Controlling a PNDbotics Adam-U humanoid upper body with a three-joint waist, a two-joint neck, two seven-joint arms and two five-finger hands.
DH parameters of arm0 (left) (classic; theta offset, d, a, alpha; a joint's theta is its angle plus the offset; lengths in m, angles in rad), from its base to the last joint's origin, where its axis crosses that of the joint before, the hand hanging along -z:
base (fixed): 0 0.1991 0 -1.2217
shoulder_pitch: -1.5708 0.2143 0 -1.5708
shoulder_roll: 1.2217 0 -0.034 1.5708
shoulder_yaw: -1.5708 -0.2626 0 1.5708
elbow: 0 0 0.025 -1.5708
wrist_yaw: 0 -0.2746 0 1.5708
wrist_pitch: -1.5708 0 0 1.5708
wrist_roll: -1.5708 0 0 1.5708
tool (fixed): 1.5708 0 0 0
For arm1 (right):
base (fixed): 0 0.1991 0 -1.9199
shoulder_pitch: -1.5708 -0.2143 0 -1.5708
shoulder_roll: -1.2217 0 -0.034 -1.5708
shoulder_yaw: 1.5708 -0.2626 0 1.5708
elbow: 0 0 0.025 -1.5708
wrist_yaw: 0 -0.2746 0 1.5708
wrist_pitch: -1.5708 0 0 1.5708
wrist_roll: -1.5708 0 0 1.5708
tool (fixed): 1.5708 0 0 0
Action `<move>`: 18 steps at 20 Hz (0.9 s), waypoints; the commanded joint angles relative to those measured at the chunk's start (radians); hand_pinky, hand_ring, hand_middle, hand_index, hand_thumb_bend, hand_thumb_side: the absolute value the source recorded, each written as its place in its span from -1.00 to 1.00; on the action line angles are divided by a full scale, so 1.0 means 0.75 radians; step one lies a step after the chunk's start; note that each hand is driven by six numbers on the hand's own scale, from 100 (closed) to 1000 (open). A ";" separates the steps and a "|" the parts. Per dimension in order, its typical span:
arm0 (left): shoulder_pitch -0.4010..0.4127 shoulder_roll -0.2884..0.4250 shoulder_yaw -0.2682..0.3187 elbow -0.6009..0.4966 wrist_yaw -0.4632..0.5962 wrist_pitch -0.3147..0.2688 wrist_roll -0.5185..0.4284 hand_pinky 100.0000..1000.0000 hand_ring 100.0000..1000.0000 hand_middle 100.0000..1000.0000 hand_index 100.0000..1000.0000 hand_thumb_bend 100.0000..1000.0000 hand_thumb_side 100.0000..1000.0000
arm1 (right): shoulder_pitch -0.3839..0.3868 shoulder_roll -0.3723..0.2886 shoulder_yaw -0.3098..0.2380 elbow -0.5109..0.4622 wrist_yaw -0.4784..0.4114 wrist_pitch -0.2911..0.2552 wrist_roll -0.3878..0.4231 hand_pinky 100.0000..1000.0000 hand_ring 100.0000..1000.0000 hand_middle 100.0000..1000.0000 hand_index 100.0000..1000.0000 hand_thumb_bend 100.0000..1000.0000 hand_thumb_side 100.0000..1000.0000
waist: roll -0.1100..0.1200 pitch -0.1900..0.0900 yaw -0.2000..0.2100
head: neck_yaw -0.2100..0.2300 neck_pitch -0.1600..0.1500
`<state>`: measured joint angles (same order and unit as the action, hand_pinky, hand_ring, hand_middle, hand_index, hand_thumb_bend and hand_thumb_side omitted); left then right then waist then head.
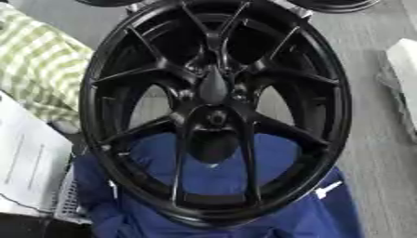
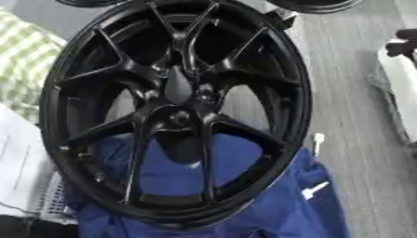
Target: Pull the pin out of the wheel hub.
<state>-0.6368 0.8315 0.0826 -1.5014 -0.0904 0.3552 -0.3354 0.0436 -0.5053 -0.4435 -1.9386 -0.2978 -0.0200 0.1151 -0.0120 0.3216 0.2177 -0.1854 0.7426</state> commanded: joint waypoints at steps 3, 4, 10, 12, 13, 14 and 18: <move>0.131 -0.059 0.120 0.087 0.060 -0.086 0.113 0.60 0.27 0.22 0.65 -0.46 -0.07 | -0.025 -0.029 -0.003 -0.025 -0.031 0.002 0.011 1.00 0.57 0.00 0.42 -1.00 0.10 | 0.001 -0.040 -0.025 | 0.034 -0.025; 0.167 -0.073 0.111 0.090 0.077 -0.107 0.123 0.63 0.32 0.29 0.68 -0.38 0.01 | -0.029 -0.031 0.000 -0.024 -0.036 0.003 0.016 1.00 0.57 0.00 0.42 -1.00 0.09 | 0.001 -0.043 -0.033 | 0.043 -0.024; 0.361 -0.099 0.139 0.009 0.106 -0.236 0.147 0.65 0.37 0.36 0.70 -0.11 0.67 | -0.039 -0.039 0.008 -0.015 -0.064 0.006 0.032 1.00 0.57 0.00 0.42 -1.00 0.09 | 0.004 -0.062 -0.059 | 0.072 -0.017; 0.361 -0.100 0.166 -0.016 0.125 -0.227 0.178 0.60 0.26 0.23 0.60 -0.48 0.30 | -0.039 -0.043 0.008 -0.015 -0.072 0.005 0.032 1.00 0.57 0.00 0.42 -1.00 0.08 | 0.003 -0.069 -0.058 | 0.070 -0.015; 0.352 -0.105 0.182 -0.038 0.139 -0.220 0.198 0.56 0.15 0.12 0.51 -0.65 0.25 | -0.039 -0.046 0.009 -0.016 -0.077 0.004 0.033 1.00 0.57 0.00 0.42 -1.00 0.07 | 0.002 -0.073 -0.057 | 0.069 -0.012; 0.335 -0.118 0.203 -0.068 0.158 -0.225 0.220 0.54 0.11 0.06 0.45 -0.72 0.18 | -0.039 -0.051 0.010 -0.018 -0.084 0.002 0.033 1.00 0.57 0.00 0.42 -1.00 0.06 | 0.001 -0.077 -0.056 | 0.069 -0.011; 0.265 -0.206 0.273 -0.213 0.247 -0.297 0.312 0.52 0.06 0.00 0.40 -0.75 0.04 | -0.044 -0.073 0.015 -0.026 -0.108 -0.012 0.026 1.00 0.57 0.00 0.43 -1.00 0.03 | -0.005 -0.092 -0.054 | 0.072 -0.007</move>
<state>-0.4225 0.6687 0.2588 -1.6173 0.0750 0.1457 -0.1226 0.0173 -0.5202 -0.4283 -1.9384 -0.3687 -0.0228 0.1356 -0.0166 0.2724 0.1767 -0.1333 0.7377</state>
